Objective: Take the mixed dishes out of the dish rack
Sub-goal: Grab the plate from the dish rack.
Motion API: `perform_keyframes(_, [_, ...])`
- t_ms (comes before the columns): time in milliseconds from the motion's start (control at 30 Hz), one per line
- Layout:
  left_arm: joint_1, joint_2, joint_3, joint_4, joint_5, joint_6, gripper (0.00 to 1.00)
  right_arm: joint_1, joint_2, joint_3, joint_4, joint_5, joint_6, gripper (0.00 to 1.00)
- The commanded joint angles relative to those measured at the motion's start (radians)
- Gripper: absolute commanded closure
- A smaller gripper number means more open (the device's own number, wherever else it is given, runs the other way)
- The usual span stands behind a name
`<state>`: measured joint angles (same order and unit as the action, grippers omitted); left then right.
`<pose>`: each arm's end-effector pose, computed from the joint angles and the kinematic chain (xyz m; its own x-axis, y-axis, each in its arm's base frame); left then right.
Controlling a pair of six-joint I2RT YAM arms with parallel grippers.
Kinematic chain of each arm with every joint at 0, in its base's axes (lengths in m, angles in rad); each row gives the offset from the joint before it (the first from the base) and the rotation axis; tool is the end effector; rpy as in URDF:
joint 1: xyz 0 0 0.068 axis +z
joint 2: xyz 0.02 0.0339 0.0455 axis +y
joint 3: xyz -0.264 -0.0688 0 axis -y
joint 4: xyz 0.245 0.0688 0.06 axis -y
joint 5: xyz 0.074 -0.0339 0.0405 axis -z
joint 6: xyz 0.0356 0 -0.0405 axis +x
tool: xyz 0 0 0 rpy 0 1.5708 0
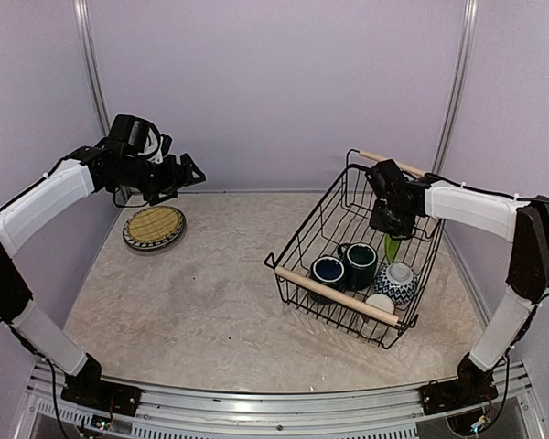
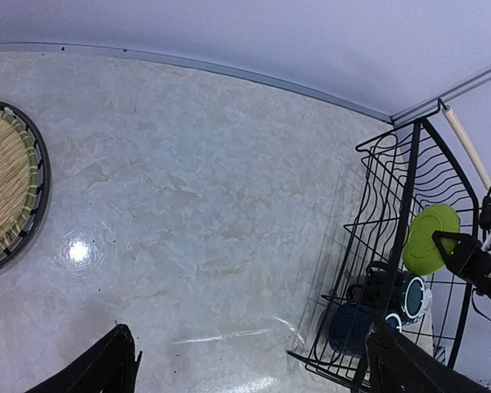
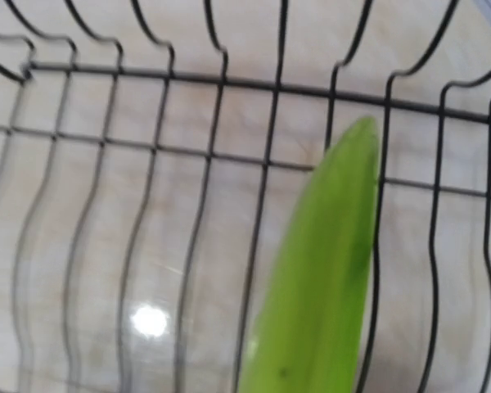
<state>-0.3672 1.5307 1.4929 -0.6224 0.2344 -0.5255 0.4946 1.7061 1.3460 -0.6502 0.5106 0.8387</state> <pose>0.3165 -0.1306 0.3614 -0.7562 -0.2319 -0.6118 0.1631 0.8388 -0.5195 0.3268 0.1565 0.2559 -0.6363 0.3941 -0.6632 0.4305 0.8947 0.1187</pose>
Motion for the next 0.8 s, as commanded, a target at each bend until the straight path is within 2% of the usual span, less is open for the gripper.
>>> perform_keyframes(0, [-0.008,0.009,0.013,-0.017,-0.003,0.015,0.07,0.019,-0.207,-0.018,0.179,0.002,-0.287,1.0])
perform_keyframes(133, [-0.008,0.012,0.015,-0.017,0.005,0.012,0.07,0.017,-0.255,-0.075,0.241,0.013,-0.297,1.0])
perform_keyframes(267, [-0.01,0.014,0.014,-0.017,0.004,0.013,0.07,0.015,-0.221,-0.052,0.223,-0.032,-0.302,1.0])
perform_keyframes(467, [-0.014,0.012,0.013,-0.007,0.033,0.021,0.07,0.032,-0.243,-0.057,0.355,-0.26,-0.537,1.0])
perform_keyframes(600, [-0.012,0.023,0.018,0.018,0.15,0.029,0.07,0.055,-0.296,-0.056,0.406,-0.338,-0.673,1.0])
perform_keyframes(767, [-0.01,0.055,0.015,0.094,0.432,0.006,0.08,0.123,-0.335,-0.061,0.466,-0.384,-0.854,1.0])
